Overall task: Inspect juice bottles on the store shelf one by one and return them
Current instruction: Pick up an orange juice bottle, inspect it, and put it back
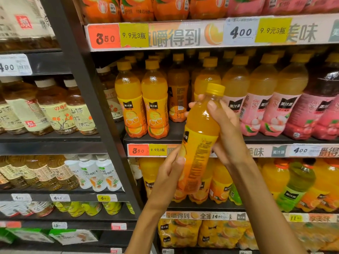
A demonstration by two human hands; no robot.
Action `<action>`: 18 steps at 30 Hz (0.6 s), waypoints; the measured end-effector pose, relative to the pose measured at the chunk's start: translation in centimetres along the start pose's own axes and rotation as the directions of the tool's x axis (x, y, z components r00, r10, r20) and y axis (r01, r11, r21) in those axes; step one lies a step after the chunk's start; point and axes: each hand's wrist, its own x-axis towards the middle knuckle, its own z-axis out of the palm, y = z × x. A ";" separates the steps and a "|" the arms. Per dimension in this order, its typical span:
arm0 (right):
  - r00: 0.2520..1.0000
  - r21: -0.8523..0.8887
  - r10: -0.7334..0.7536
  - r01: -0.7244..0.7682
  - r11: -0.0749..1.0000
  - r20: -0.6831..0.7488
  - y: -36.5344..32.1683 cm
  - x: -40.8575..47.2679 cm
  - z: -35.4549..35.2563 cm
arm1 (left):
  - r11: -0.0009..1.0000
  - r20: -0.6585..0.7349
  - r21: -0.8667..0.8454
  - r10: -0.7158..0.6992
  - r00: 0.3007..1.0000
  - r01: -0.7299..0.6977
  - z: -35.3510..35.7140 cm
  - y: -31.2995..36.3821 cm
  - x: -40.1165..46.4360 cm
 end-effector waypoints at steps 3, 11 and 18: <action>0.996 -0.090 -0.025 0.016 0.996 -0.092 -0.1 -0.2 0.6 | 0.988 -0.096 0.140 0.084 0.992 -0.070 0.7 0.4 0.3; 0.987 -0.006 0.158 -0.159 0.987 -0.039 -0.3 0.3 0.0 | 0.968 -0.084 -0.208 -0.161 0.983 0.141 1.5 0.7 -0.3; 0.963 0.202 0.249 -0.266 0.943 0.106 0.8 0.7 -0.3 | 0.850 0.249 -0.342 -0.328 0.911 0.400 0.9 0.7 -0.4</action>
